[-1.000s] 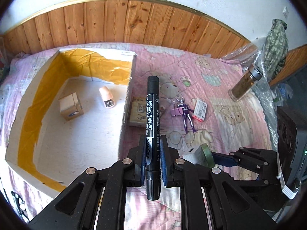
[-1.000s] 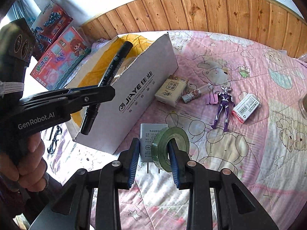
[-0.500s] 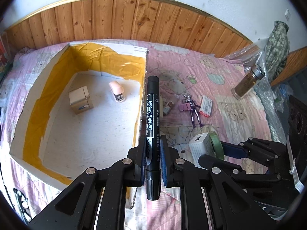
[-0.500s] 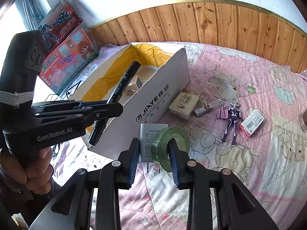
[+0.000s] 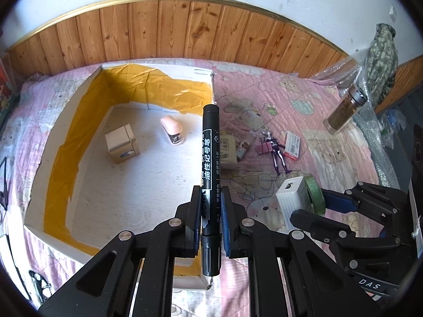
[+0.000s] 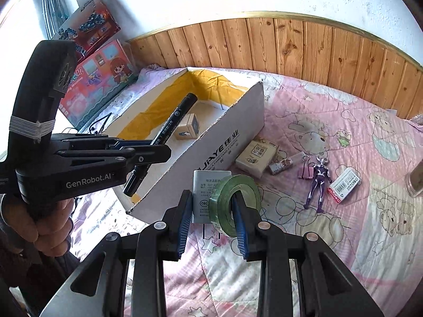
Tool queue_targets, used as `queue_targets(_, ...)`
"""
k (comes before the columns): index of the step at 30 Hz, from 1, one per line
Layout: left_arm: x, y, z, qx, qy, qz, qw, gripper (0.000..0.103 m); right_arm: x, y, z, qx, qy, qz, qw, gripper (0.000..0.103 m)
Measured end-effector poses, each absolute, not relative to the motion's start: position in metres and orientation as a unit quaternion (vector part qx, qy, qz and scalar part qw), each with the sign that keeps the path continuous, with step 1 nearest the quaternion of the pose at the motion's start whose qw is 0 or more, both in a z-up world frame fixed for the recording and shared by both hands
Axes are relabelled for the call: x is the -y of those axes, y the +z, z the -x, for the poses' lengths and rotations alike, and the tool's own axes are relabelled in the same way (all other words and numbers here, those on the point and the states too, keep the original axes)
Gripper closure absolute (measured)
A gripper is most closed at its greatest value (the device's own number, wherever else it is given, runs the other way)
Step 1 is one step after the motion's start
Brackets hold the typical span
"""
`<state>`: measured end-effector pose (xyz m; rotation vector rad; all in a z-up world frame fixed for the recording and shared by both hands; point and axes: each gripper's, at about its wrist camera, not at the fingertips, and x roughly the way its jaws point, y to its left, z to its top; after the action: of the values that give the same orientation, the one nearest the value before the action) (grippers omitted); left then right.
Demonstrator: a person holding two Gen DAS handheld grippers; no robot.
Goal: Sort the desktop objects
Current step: 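Carry the black marker and green tape roll toward the cardboard box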
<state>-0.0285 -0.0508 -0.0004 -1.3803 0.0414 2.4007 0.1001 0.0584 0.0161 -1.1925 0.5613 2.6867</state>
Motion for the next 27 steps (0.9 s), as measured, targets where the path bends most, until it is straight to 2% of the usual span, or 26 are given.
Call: queue_targets(27,0.087,0.008,0.04,0.006,0.861,0.481,0.166,0.09,-0.028,0.044,-0.091,-0.175,0.915,0.356,0.078,0.071)
